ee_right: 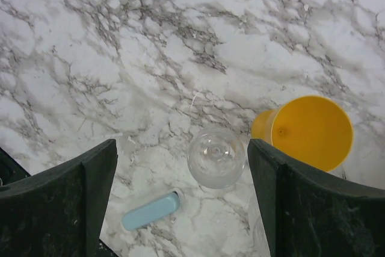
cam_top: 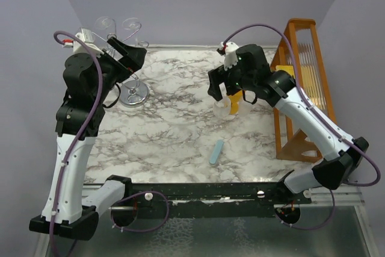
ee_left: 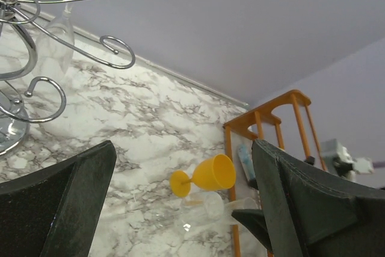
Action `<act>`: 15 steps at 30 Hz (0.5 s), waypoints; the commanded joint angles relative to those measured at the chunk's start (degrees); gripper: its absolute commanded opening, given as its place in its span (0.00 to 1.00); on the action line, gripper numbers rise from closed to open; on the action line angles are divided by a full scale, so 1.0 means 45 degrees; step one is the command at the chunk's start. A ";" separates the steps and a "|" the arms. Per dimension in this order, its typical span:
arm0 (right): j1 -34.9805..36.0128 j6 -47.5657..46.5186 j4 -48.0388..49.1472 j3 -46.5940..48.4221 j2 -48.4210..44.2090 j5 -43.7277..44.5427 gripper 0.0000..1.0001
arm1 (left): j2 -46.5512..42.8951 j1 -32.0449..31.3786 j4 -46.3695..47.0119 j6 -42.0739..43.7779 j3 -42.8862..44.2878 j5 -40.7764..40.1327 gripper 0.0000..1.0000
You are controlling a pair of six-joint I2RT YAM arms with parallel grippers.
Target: Take the wine glass off the wine glass rack
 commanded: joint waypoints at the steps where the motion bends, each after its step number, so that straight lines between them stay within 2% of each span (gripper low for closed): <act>1: 0.0088 -0.0152 0.3698 -0.1835 -0.1382 -0.0247 0.91 | 0.0411 0.0049 -0.0077 0.0815 0.1084 -0.1396 0.98; 3: 0.0078 -0.0106 0.5077 -0.3053 -0.2118 -0.0559 0.98 | 0.0621 0.0047 -0.0302 0.0802 0.1364 -0.1896 0.98; 6: 0.0089 -0.0137 0.6011 -0.4176 -0.3001 -0.0645 0.99 | 0.0713 0.0054 -0.0884 0.0439 0.1313 -0.2811 0.96; 10: 0.0076 0.0651 0.5701 -0.4664 -0.3776 0.0871 0.99 | 0.0667 0.0044 -0.1668 -0.0483 0.1623 -0.3720 0.97; 12: 0.0088 0.1611 0.5520 -0.4922 -0.4074 0.2260 0.99 | 0.0761 0.0045 -0.1740 0.0170 0.2065 -0.3668 0.97; 15: 0.0088 0.1610 0.5057 -0.5039 -0.4342 0.2496 1.00 | 0.0923 0.0052 -0.2618 0.0664 0.2687 -0.4735 0.98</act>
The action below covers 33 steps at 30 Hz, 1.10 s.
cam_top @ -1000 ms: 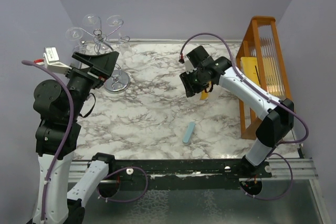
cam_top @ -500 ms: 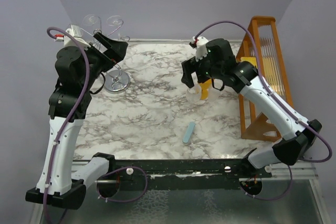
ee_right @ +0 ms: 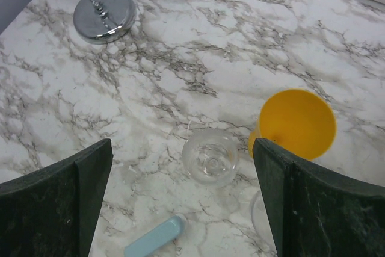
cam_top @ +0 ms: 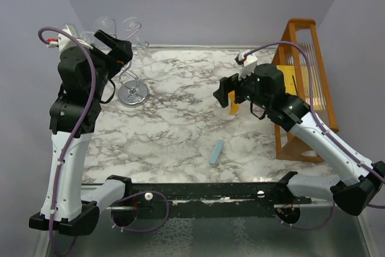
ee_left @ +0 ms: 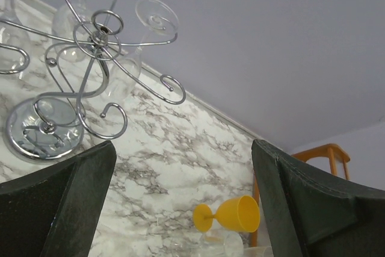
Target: Take the wine glass off the wine glass rack
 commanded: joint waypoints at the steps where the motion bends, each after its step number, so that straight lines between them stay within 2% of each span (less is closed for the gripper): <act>1: 0.0088 0.1020 -0.0070 -0.0067 -0.0624 0.1499 1.00 | 0.0091 0.0048 -0.1259 0.0599 0.1240 -0.2061 0.98; 4: 0.0086 0.1648 -0.0876 -0.0197 -0.1095 0.0672 1.00 | -0.0158 0.0044 -0.0003 0.1335 0.0985 -0.2042 0.98; 6: 0.0091 0.2074 -0.0582 -0.0810 -0.1893 0.0274 1.00 | 0.0021 0.0049 0.0361 0.1178 0.1356 -0.2428 0.98; 8: 0.0089 0.2023 -0.0660 -0.0878 -0.2650 0.0152 1.00 | 0.0673 0.0049 -0.0125 0.0813 0.2400 -0.2550 0.97; 10: 0.0089 0.1543 -0.0881 -0.0853 -0.3308 0.0150 0.99 | 0.1436 0.0059 -0.0398 0.0871 0.3424 -0.1771 0.96; 13: 0.0088 0.1892 -0.1392 -0.1086 -0.3791 0.0716 0.99 | 0.2306 0.0062 -0.0744 0.0952 0.4094 -0.0598 0.95; 20: 0.0090 0.2089 -0.1818 -0.1201 -0.4977 -0.0540 1.00 | 0.3178 0.0229 -0.0615 0.1149 0.4711 -0.0685 0.95; 27: 0.0085 0.1601 -0.1518 -0.2103 -0.6288 -0.0453 1.00 | 0.4481 0.1516 -0.0873 0.1416 0.6386 0.0005 0.95; 30: 0.0080 0.1241 -0.1456 -0.2156 -0.6441 -0.0325 1.00 | 0.4672 0.2078 -0.0721 0.1222 0.6269 0.0295 0.95; 33: 0.0090 0.1021 -0.1445 -0.2102 -0.6442 -0.0063 1.00 | 0.4683 0.3362 -0.0415 0.0468 0.5471 0.1324 0.95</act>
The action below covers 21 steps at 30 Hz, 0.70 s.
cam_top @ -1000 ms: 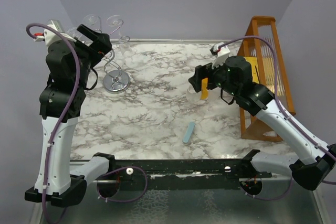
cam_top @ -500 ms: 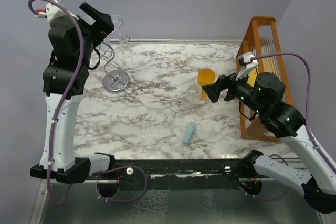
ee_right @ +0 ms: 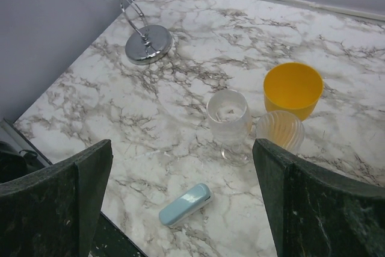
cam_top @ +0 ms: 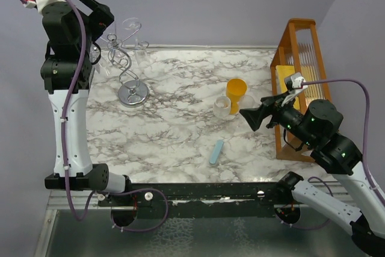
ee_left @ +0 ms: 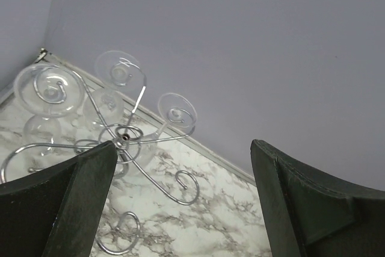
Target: Take the wine glass off the wine glass rack
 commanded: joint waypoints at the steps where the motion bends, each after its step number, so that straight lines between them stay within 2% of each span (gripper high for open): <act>1: 0.0088 -0.0612 0.0088 -0.0019 -0.0073 0.0065 1.00 | 0.0129 0.1647 0.0552 -0.0773 -0.0829 0.1680 0.95; 11: 0.0273 -0.0677 0.0287 -0.0498 -0.0412 -0.0342 1.00 | 0.0006 0.4761 0.2157 -0.1942 -0.3080 0.3984 0.88; 17: 0.0523 -0.1055 0.0362 -0.0497 -0.0531 0.0354 1.00 | 0.0087 0.5084 0.2966 -0.2028 -0.4539 0.4120 0.76; 21: 0.0621 -0.1222 0.0407 -0.0506 -0.0576 0.0677 1.00 | 0.0297 0.5094 0.3693 -0.1924 -0.4989 0.3975 0.74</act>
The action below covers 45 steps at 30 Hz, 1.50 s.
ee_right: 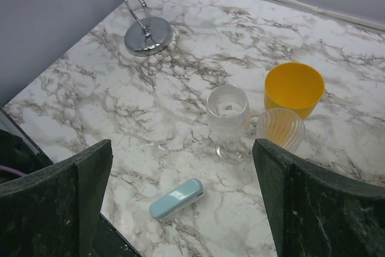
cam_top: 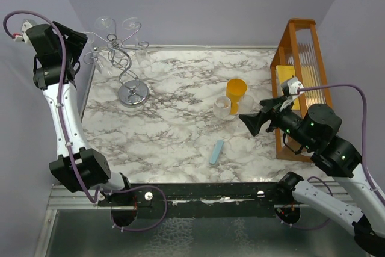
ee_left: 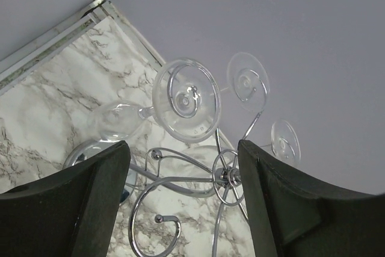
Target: Take the wine glass off the wine glass rack
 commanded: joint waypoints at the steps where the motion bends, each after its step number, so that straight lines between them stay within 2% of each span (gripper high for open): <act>1: 0.0164 -0.0433 0.0378 -0.0038 -0.0173 0.0554 1.00 | 0.0080 0.0071 0.1433 -0.0031 -0.0224 0.0318 0.74; 4: 0.0218 -0.0485 0.0388 -0.0052 -0.0139 0.0555 1.00 | 0.0403 0.0077 0.1748 -0.0068 -0.0227 0.0307 0.71; 10: 0.0245 -0.0516 0.0495 -0.0162 -0.0071 0.0588 1.00 | 0.1159 0.0086 0.2064 -0.0365 -0.0122 0.0374 0.57; 19: 0.0249 -0.0574 0.0689 -0.0304 0.0044 0.0724 1.00 | 0.1590 0.0077 0.2428 -0.0538 -0.0358 -0.0085 0.56; 29: 0.0249 -0.0594 0.0791 -0.0353 0.0115 0.0736 0.99 | 0.1801 0.0075 0.2502 -0.0303 -0.0358 -0.0061 0.46; 45: 0.0259 -0.0607 0.0715 -0.0215 0.0125 0.0833 1.00 | 0.1930 0.0078 0.2134 0.0020 0.0072 -0.0093 0.21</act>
